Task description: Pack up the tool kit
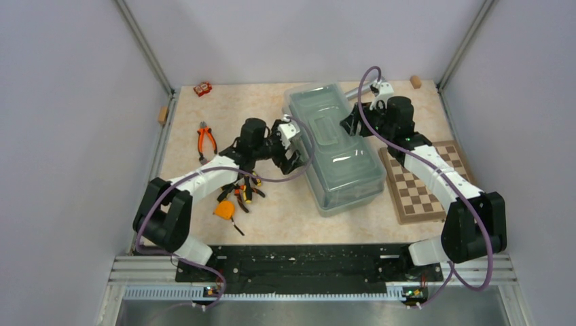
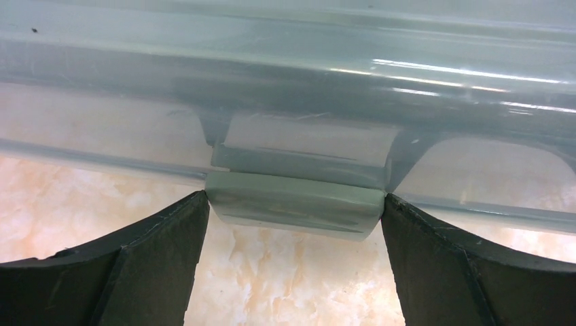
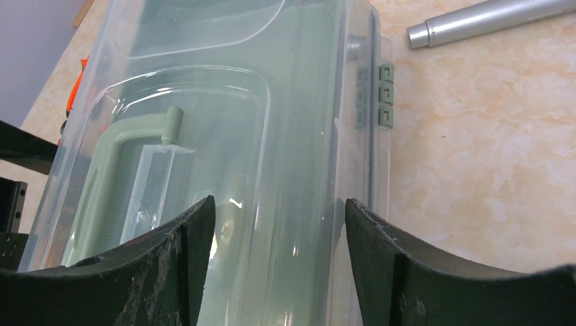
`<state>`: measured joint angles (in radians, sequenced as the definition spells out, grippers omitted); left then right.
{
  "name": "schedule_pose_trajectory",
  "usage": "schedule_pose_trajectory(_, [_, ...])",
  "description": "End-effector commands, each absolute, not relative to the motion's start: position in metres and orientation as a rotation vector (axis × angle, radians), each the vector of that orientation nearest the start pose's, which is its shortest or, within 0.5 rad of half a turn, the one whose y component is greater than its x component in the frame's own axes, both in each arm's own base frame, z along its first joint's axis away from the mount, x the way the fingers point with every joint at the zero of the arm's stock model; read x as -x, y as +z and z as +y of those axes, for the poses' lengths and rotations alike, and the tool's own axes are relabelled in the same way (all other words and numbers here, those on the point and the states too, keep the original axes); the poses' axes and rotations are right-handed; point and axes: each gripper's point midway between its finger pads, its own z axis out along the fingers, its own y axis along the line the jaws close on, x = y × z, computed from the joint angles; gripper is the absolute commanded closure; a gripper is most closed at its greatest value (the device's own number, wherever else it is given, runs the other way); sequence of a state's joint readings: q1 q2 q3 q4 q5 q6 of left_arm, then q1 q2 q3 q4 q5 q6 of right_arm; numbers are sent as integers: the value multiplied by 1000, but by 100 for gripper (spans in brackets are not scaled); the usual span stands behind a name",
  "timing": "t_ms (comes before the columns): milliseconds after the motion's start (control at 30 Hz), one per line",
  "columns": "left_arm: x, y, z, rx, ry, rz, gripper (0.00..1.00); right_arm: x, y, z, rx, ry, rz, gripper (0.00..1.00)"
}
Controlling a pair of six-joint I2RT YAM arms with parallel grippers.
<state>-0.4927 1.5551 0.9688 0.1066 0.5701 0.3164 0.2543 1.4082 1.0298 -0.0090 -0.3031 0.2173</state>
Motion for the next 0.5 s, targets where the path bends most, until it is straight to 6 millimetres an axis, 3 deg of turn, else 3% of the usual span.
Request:
schedule_pose_trajectory(0, [-356, 203, -300, -1038, -497, 1517, 2, -333, 115, 177, 326, 696, 2373, 34])
schedule_pose_trajectory(167, [-376, 211, -270, -766, -283, 1598, 2, -334, 116, 177, 324, 694, 2366, 34])
schedule_pose_trajectory(467, [-378, 226, -220, -320, -82, 1638, 2, -334, 115, 175, 318, 677, 2366, 34])
